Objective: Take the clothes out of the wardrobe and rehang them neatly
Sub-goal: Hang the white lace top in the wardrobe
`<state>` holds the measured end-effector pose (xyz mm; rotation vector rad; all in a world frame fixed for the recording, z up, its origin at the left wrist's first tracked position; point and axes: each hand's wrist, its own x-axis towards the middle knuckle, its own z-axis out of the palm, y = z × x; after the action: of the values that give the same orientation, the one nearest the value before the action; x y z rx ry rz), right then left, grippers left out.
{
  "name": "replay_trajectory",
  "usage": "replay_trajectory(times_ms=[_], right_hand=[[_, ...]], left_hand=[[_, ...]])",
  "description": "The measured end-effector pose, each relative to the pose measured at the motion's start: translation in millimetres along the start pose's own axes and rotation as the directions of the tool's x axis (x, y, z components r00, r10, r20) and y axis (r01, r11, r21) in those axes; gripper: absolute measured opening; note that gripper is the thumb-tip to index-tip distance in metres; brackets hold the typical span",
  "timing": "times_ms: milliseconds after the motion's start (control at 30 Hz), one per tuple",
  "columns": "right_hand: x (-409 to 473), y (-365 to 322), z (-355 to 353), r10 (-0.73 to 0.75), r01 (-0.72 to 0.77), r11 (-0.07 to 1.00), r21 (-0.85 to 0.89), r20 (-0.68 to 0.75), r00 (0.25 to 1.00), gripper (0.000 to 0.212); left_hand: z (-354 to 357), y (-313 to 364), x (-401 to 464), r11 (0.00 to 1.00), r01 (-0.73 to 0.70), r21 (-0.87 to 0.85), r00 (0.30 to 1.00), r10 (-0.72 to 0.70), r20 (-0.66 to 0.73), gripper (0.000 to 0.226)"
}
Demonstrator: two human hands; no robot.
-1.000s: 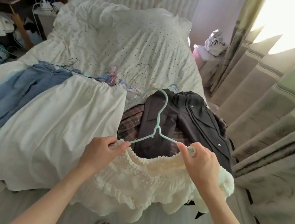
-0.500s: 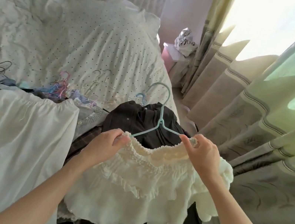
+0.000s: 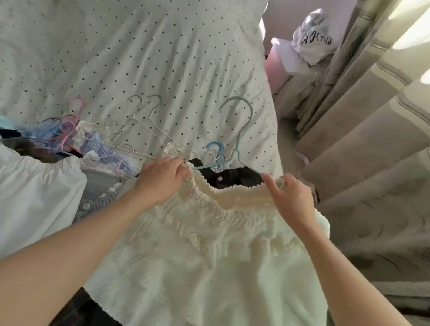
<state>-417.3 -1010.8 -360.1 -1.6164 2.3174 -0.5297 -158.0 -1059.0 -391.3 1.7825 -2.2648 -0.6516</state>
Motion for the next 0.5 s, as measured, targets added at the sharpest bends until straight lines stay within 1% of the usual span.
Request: replay_trajectory(times_ms=[100,233,333,400,433,500], right_hand=[[30,16,45,0.016,-0.015,1.000,-0.007,0.110,0.994,0.056],[69,32,81,0.037,-0.035,0.999,-0.016,0.179,0.983,0.050],[91,41,96,0.040,-0.041,0.999,-0.002,0.261,0.965,0.041],[96,48,105,0.045,-0.058,0.998,0.028,0.330,0.943,0.039],[96,51,109,0.037,-0.050,0.998,0.024,0.360,0.932,0.042],[94,55,114,-0.022,0.031,0.999,-0.017,0.394,0.919,0.050]], left_hand=[[30,-16,29,0.994,0.074,0.075,0.996,-0.078,0.051,0.033],[57,-22,61,0.982,0.147,0.117,0.988,-0.151,0.026,0.034],[76,-28,75,0.973,0.188,0.136,0.981,-0.194,0.027,0.036],[85,-34,77,0.972,0.179,0.155,0.977,-0.194,0.089,0.038],[88,-37,75,0.970,0.155,0.187,0.975,-0.181,0.129,0.039],[89,-44,70,0.962,0.093,0.257,0.976,-0.139,0.168,0.044]])
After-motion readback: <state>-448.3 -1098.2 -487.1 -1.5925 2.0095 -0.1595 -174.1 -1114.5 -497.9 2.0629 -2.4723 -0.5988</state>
